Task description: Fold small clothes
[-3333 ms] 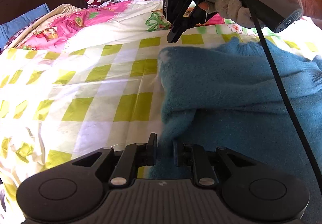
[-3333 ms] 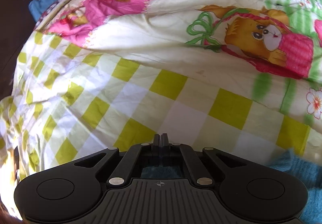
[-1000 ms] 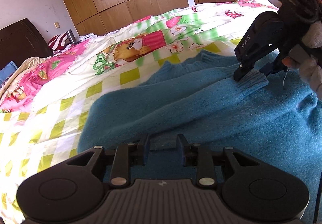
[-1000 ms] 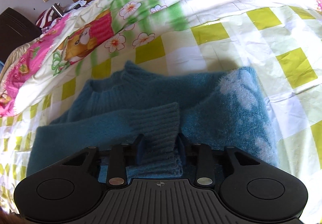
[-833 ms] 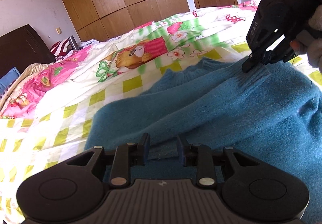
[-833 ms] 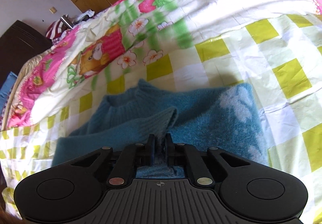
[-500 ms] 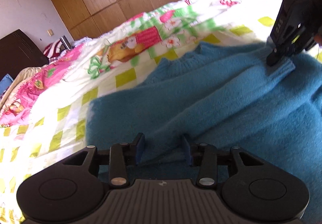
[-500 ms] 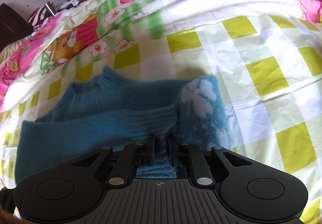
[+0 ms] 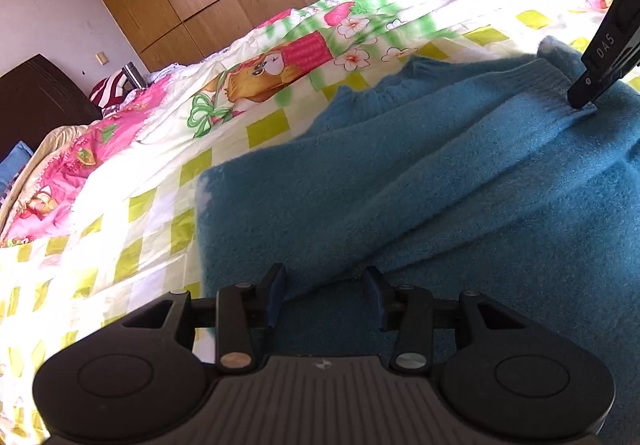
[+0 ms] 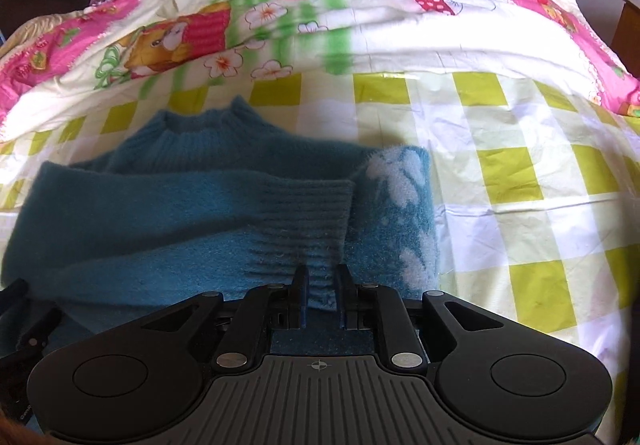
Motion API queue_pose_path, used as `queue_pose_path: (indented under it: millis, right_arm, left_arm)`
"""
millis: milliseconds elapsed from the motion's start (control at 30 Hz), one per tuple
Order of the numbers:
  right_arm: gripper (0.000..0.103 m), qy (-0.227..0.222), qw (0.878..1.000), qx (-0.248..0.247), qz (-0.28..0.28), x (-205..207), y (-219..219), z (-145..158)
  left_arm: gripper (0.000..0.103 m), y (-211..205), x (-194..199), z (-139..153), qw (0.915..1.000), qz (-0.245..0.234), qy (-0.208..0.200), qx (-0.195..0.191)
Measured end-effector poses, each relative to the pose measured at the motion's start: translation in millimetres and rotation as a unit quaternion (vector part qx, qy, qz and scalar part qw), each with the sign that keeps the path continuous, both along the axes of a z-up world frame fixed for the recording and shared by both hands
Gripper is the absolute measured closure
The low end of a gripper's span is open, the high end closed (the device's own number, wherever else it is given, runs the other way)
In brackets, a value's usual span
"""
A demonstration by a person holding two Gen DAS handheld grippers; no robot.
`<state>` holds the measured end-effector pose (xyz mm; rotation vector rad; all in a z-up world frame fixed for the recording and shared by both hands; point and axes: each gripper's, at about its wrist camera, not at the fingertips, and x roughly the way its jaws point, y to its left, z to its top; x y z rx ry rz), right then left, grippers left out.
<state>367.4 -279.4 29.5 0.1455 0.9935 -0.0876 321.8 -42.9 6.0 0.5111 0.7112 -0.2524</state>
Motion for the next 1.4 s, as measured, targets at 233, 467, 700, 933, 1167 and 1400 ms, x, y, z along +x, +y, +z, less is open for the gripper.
queue_pose_path:
  millis: [233, 467, 700, 933, 1167, 1400]
  right_arm:
    - [0.081, 0.001, 0.999, 0.016, 0.029, -4.0, 8.9, 4.4]
    - [0.066, 0.01, 0.993, 0.092, -0.072, -3.5, -19.6, -7.7]
    - [0.078, 0.025, 0.976, 0.165, -0.139, 9.3, -38.5, -25.1]
    - [0.096, 0.013, 0.972, 0.198, -0.124, -16.6, -48.5, 4.4]
    - [0.091, 0.042, 0.98, 0.152, -0.121, -1.7, -41.7, -18.9]
    - [0.088, 0.025, 0.996, 0.081, -0.024, -48.1, -19.5, 19.7]
  left_arm:
    - [0.047, 2.1, -5.6, 7.0, 0.9999, -0.002, -0.007, -0.014]
    - [0.047, 3.0, -6.4, 6.3, 0.9995, 0.005, -0.003, -0.03]
    - [0.047, -4.6, -8.7, 4.4, 0.9996, -0.01, -0.008, -0.026]
    - [0.047, -0.6, -6.5, 9.7, 0.9993, -0.013, -0.023, -0.027]
    - [0.044, -9.1, -7.0, -7.7, 0.9992, -0.031, -0.017, 0.02]
    - [0.044, 15.5, -26.0, 6.1, 0.9998, -0.016, 0.008, -0.007]
